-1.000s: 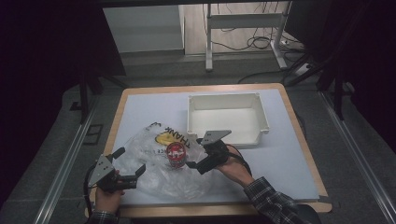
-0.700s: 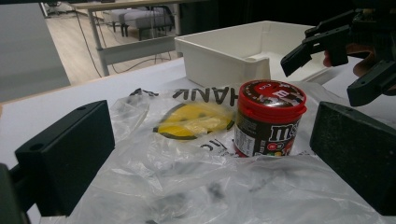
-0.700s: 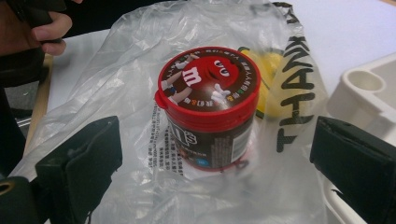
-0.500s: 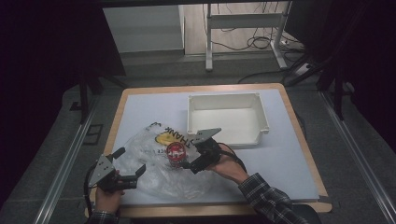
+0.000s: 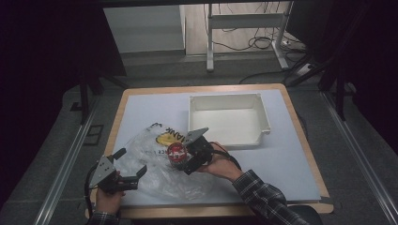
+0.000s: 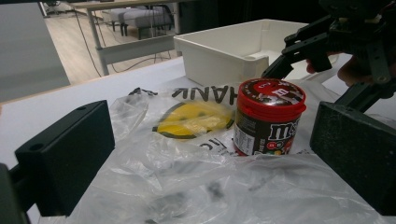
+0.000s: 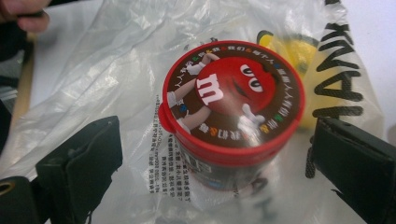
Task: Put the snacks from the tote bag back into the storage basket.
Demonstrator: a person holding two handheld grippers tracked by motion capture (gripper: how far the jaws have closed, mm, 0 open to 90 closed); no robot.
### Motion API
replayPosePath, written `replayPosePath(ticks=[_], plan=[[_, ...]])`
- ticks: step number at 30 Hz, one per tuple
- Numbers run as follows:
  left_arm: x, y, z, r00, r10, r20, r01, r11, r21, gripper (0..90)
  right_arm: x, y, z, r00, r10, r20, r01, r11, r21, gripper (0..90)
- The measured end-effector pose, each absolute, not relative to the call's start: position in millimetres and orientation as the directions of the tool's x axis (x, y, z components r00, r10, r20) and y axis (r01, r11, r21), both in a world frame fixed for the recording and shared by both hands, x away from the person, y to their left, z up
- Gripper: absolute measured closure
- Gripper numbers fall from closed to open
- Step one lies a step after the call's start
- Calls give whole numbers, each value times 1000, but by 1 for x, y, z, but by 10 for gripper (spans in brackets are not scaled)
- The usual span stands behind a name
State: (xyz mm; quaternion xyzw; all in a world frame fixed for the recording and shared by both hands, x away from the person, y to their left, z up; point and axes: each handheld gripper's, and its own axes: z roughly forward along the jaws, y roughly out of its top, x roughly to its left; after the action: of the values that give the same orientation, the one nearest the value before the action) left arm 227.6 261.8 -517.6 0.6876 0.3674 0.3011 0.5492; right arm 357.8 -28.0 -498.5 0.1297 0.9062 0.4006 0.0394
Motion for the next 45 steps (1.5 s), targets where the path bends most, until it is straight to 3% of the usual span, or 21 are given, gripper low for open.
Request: replayPosePath(ticks=[13,19,26,31,32,45], plan=[[228,261,-518,552,834,14,175,-132,976,0,367,-3,-505,-965,261,9,213,765,608,40],[228,261,-518,552,834,16,174,-134,976,0,373,7,-510,-965,262,1,216,793,569,87],[228,261,-518,552,834,18,175,-136,975,0,374,15,-511,-968,250,-27,195,814,547,138],[228,261,-518,552,834,19,174,-137,975,0,375,17,-509,-970,239,-46,179,826,534,201],[228,261,-518,552,834,19,174,-137,975,0,375,18,-508,-971,237,-40,180,827,532,250],[228,261,-517,549,835,20,173,-138,975,0,373,16,-503,-971,231,-54,169,834,525,257]])
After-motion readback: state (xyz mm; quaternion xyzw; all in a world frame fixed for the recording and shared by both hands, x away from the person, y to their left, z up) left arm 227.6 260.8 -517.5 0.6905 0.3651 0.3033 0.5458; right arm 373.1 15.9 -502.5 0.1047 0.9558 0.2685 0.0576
